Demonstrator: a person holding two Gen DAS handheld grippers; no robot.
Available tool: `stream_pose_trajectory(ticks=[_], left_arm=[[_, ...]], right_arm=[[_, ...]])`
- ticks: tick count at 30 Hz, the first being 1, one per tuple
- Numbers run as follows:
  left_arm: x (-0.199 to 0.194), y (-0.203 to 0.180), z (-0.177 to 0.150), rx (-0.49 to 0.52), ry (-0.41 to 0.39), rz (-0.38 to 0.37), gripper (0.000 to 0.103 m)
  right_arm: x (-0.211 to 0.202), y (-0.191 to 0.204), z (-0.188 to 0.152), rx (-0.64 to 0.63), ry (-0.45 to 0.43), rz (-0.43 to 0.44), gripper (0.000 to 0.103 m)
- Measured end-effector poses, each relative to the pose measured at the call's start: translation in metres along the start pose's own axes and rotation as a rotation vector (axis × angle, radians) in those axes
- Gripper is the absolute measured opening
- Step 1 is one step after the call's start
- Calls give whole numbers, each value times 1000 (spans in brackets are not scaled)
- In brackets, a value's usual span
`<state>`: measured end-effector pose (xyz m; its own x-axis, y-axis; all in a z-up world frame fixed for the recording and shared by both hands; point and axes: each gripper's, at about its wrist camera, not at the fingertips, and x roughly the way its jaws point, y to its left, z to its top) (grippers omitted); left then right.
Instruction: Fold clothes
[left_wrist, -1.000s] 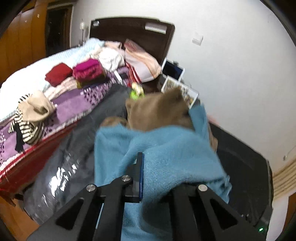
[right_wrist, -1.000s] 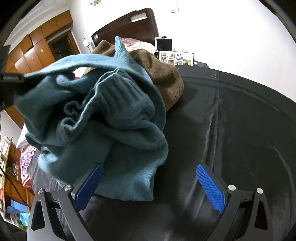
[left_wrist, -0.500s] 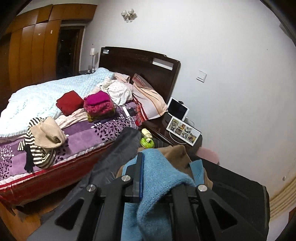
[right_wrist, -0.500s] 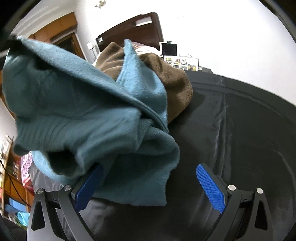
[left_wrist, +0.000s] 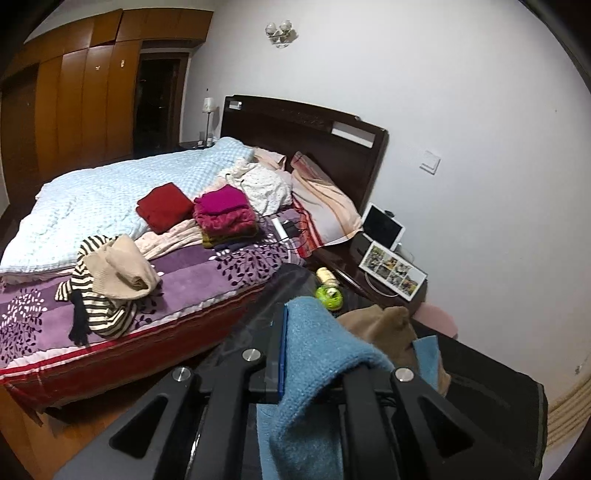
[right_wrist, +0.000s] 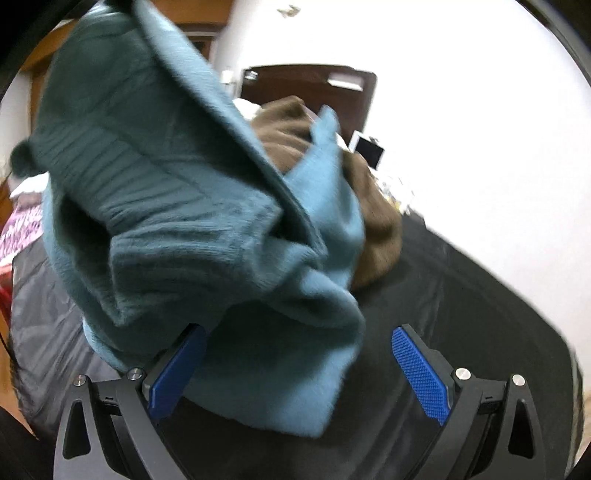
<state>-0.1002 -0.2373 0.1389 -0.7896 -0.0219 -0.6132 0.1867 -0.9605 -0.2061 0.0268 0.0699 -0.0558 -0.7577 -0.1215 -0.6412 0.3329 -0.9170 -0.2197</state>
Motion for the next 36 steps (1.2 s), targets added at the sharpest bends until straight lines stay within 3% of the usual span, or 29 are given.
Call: stream_pose_trajectory(ticks=[5,11,13,15,16,18,20,24,30,36], left_arm=[[11,13,-2,-12,22,21,7],[18,31,-1,-37,39,35,7],[20,38,-1,-52,43,30,7],[22,41,-2,-59,44,25,7],[22,43,-2,-62,44,23,7],[24,47,-4,-73,42,19,7],[25,50,-6,-88,45,15,7],[20,56,-13,-112,45,11,7],[-10,46,-14,-111,9,-23,7],[-47,12,-16,-87,-44,-80,7]], right_arm=[[-3,47,17,-197,-109,24,102],[8,51,34,-189,-123,47,98],[15,45,41,-146,-97,77,84],[25,40,48,-94,-45,123,56],[27,38,51,-69,-27,135,51],[26,33,55,-22,-5,146,32],[17,29,58,17,-7,135,24],[-2,14,65,70,-37,74,16],[-46,-38,84,213,-170,-76,15],[-94,-71,73,247,-276,-171,15]])
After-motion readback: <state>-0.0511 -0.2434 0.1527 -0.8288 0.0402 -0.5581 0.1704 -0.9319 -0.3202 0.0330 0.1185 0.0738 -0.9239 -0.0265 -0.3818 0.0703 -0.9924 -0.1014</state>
